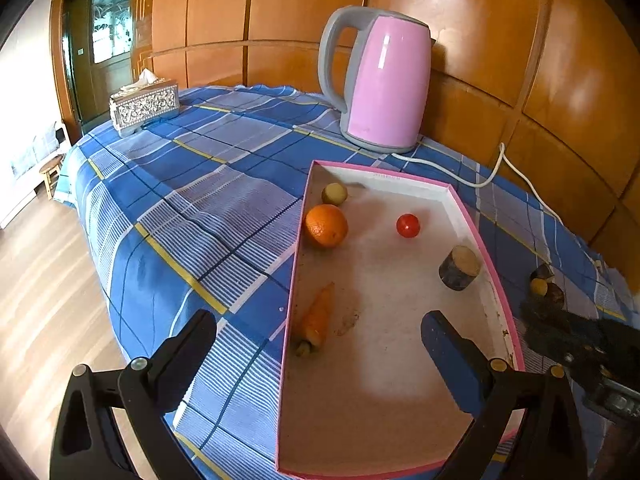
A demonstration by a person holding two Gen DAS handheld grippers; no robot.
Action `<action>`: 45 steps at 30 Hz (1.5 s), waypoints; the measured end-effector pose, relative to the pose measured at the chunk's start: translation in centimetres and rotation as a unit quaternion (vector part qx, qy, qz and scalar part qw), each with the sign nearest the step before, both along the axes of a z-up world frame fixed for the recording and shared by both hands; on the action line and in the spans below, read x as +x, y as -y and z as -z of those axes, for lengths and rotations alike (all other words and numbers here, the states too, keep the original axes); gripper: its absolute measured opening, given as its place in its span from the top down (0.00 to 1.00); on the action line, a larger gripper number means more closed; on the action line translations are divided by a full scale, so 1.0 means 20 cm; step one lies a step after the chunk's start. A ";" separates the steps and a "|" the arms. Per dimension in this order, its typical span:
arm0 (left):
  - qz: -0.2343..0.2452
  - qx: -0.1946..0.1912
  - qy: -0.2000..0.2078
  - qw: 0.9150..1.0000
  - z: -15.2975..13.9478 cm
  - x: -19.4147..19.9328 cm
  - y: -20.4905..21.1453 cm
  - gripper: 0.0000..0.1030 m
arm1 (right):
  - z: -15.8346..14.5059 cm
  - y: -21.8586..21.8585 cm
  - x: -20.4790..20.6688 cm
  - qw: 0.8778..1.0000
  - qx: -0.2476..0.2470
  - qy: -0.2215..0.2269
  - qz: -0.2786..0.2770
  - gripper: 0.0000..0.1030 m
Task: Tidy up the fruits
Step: 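Carry the dark round fruit into the tray and open the right gripper, then move the left gripper toward the small brown fruit in the row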
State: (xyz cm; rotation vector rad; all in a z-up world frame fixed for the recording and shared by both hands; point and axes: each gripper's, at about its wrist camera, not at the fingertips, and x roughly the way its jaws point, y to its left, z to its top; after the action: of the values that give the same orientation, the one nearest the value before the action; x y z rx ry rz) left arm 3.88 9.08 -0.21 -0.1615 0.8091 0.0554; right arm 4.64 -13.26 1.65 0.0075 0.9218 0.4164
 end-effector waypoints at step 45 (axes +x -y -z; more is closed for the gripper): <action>0.048 0.005 0.002 0.999 -0.03 -0.06 0.16 0.00 | 0.03 0.09 -0.21 0.993 -0.030 0.036 0.105 0.47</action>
State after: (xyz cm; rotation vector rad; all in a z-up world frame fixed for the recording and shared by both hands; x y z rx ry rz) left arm 2.70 5.88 0.31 -0.1134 0.8115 -0.0308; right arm 0.45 -15.07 1.11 0.0350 0.8524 0.1925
